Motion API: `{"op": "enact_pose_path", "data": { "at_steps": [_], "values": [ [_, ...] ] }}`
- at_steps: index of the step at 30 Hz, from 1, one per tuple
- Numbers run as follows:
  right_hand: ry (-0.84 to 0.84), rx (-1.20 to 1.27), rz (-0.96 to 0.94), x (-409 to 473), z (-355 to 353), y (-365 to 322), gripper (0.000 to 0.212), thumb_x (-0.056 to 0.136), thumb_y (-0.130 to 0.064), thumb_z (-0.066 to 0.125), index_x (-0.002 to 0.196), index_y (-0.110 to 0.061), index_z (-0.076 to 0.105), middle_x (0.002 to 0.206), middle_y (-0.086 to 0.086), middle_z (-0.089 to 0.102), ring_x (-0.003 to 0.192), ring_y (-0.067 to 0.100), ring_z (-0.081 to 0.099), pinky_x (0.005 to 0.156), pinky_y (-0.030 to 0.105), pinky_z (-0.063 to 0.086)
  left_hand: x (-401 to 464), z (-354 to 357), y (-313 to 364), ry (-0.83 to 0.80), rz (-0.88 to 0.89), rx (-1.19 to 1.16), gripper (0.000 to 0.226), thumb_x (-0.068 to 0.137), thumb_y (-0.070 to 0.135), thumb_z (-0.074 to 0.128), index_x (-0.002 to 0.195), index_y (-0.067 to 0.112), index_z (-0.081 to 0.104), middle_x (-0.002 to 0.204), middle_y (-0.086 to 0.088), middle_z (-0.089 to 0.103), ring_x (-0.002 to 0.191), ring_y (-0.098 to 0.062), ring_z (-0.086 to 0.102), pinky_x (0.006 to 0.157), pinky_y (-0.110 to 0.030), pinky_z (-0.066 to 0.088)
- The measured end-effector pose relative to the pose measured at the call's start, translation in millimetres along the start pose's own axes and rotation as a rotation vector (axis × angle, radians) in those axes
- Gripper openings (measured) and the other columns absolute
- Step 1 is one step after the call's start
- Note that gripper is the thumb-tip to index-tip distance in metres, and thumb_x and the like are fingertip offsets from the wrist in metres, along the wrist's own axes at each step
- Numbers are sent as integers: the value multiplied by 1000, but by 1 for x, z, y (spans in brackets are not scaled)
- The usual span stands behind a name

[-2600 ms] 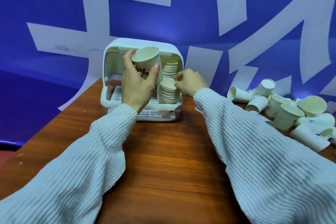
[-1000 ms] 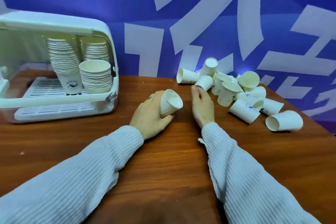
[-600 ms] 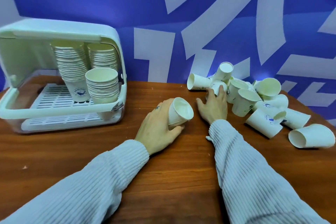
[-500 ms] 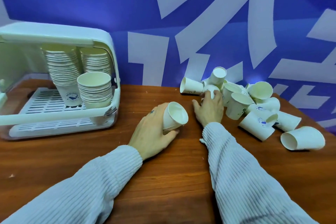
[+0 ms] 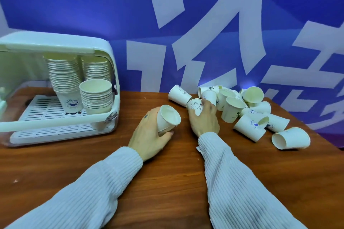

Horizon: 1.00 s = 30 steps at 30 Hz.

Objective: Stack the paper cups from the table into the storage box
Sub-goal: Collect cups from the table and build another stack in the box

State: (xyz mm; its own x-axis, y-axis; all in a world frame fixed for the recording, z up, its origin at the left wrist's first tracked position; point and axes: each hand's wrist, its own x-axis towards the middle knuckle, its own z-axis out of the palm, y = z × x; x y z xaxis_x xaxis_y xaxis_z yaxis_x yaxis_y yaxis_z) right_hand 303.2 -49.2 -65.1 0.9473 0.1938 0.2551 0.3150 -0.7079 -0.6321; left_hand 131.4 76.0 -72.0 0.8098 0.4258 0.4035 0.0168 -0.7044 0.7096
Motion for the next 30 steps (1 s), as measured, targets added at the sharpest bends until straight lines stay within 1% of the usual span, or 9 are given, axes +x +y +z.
{"op": "enact_pose_path", "data": {
  "at_steps": [5,10,13,17,19,21,25,28,30],
  "values": [
    [-5,83,-9,-10,-9,-4,63,95,-48,50,152,-34,30,158,1,39,130,35,53,100,47,44,-1,-2,0,-3,-5,-20,73,84,37,77,145,34,37,140,15,50,128,-6,47,104,-27,41],
    [-15,480,-71,-20,-11,-11,77,83,-39,49,156,-45,26,157,-2,43,136,24,49,111,51,43,0,-5,5,33,-18,-95,75,84,33,78,143,41,32,132,21,48,119,-3,48,96,-23,38],
    [-22,576,-152,-29,-10,-14,79,82,-33,51,157,-46,27,159,-4,40,142,16,42,116,49,40,-2,-5,10,81,-8,-108,84,83,32,79,148,36,25,141,13,47,127,-11,49,97,-26,37],
    [-43,738,-228,-46,-10,-25,72,84,-39,49,144,-71,23,165,-7,32,147,18,39,119,54,37,-7,-14,18,131,19,-160,93,82,35,79,151,36,17,141,11,46,131,-14,49,104,-30,41],
    [-49,795,-273,-53,-12,-37,71,86,-38,48,139,-77,22,168,-8,26,150,18,34,120,55,34,-9,-24,22,156,30,-227,94,82,34,80,152,34,17,138,14,46,130,-9,48,103,-17,38],
    [-68,845,-313,-63,-15,-54,74,87,-30,51,143,-72,24,165,-5,31,145,17,43,116,53,41,-14,-40,25,207,55,-262,96,81,38,80,154,30,19,137,13,47,127,-4,48,97,-2,33],
    [-74,919,-431,-77,-15,-105,84,87,-11,59,157,-46,28,150,6,47,125,20,58,99,37,57,-20,-82,26,493,160,-301,87,81,37,76,150,15,28,131,16,51,119,9,51,99,-6,37],
    [-81,928,-540,-84,-12,-155,73,85,-13,70,143,-49,42,140,3,48,126,16,56,105,40,53,-14,-117,19,727,162,-301,81,84,28,74,149,8,30,131,16,47,119,13,48,98,-6,36],
    [-112,911,-576,-87,-5,-184,55,83,-18,77,126,-39,50,133,4,50,120,17,60,101,43,55,-8,-135,14,822,137,-314,80,87,29,73,149,5,30,134,6,49,119,7,50,97,-6,37]
  ]
}}
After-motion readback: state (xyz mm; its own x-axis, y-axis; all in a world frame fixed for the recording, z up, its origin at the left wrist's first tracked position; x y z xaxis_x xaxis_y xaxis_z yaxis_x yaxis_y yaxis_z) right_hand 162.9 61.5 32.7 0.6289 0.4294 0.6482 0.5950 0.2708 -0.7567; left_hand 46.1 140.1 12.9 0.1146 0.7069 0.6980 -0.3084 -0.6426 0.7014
